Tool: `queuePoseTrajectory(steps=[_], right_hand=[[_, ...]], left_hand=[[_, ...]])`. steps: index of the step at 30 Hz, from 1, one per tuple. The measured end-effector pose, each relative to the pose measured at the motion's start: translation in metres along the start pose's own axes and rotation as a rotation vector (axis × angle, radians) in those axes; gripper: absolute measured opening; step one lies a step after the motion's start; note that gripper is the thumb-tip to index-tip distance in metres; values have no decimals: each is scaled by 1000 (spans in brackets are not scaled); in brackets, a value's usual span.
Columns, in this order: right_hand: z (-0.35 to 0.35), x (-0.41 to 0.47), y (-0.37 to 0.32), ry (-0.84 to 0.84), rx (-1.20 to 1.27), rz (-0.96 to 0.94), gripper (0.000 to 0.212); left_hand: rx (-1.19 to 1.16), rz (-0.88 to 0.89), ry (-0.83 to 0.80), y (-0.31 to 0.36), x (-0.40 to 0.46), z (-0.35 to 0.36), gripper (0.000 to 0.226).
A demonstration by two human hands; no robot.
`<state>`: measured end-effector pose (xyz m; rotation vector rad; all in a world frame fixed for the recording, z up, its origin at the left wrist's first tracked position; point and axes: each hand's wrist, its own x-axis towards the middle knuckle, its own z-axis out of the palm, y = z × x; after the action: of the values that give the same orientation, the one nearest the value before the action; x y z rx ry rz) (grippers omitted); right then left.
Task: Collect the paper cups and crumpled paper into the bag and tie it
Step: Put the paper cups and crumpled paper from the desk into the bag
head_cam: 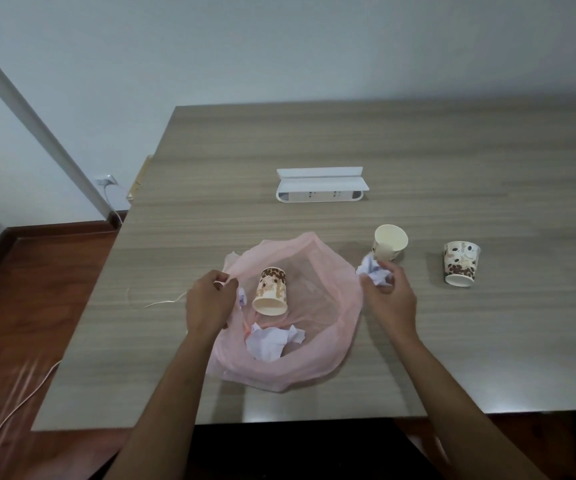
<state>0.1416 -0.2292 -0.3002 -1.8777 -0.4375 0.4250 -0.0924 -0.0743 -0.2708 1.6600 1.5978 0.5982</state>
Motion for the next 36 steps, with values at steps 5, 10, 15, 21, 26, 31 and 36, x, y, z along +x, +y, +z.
queuePoseTrajectory(steps=[5, 10, 15, 21, 26, 31, 36], right_hand=[[23, -41, -24, -407, -134, -195, 46], [42, -71, 2, -832, -367, -227, 56], [22, -59, 15, -560, -281, -330, 27], [-6, -11, 36, -85, -260, -283, 35], [-12, 26, 63, -191, -487, -158, 45], [-6, 33, 78, -428, -531, -178, 47], [-11, 37, 100, -522, -739, -139, 45]], left_hand=[[-20, 23, -28, 8, -19, 12, 11], [-55, 32, -44, -2, -46, 23, 9], [-78, 10, -40, -12, -57, 30, 9], [-78, -37, 6, -34, -54, 22, 9], [19, -21, 40, -50, -52, 11, 11], [54, -25, 56, -56, -47, -2, 13], [39, -12, 24, -52, -44, 4, 14]])
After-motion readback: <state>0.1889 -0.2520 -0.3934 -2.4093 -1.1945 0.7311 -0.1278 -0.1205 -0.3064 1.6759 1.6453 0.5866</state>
